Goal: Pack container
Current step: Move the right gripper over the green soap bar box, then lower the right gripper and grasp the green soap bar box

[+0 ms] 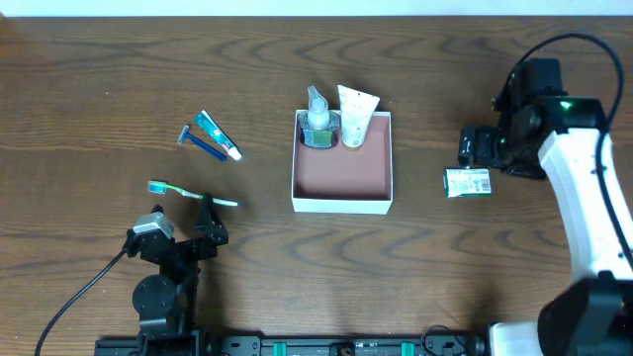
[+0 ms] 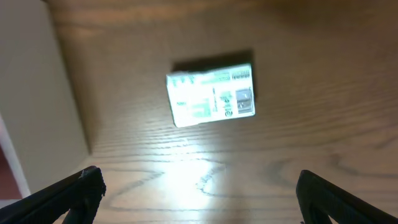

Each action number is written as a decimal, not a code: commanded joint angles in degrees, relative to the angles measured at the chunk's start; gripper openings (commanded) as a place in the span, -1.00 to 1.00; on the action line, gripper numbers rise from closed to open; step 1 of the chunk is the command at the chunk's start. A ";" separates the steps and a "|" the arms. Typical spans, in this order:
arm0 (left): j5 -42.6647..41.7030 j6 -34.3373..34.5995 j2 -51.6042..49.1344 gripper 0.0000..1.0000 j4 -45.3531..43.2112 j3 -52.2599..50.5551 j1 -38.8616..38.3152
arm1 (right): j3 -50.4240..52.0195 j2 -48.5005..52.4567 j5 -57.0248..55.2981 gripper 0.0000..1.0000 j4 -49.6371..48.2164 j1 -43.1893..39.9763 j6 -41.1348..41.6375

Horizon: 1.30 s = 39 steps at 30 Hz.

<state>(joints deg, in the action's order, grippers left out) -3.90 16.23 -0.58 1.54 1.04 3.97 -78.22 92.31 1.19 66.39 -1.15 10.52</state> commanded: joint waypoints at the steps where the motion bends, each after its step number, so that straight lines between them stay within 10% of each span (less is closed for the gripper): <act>1: -0.61 -0.94 0.35 0.96 2.25 -0.81 -0.17 | 3.37 2.01 -0.94 0.97 -1.36 -0.52 0.09; 25: -0.61 -0.94 0.35 0.96 2.25 -0.81 -0.17 | 26.86 3.98 6.69 0.99 -40.92 -2.97 -15.98; 39: -0.61 -0.94 0.35 0.96 2.25 -0.81 -0.17 | 28.22 4.02 6.54 0.95 -38.47 -2.97 -12.74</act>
<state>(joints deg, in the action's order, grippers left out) -3.90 16.23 -0.58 1.56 1.04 3.97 -50.43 96.05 7.92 27.42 -3.68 -3.38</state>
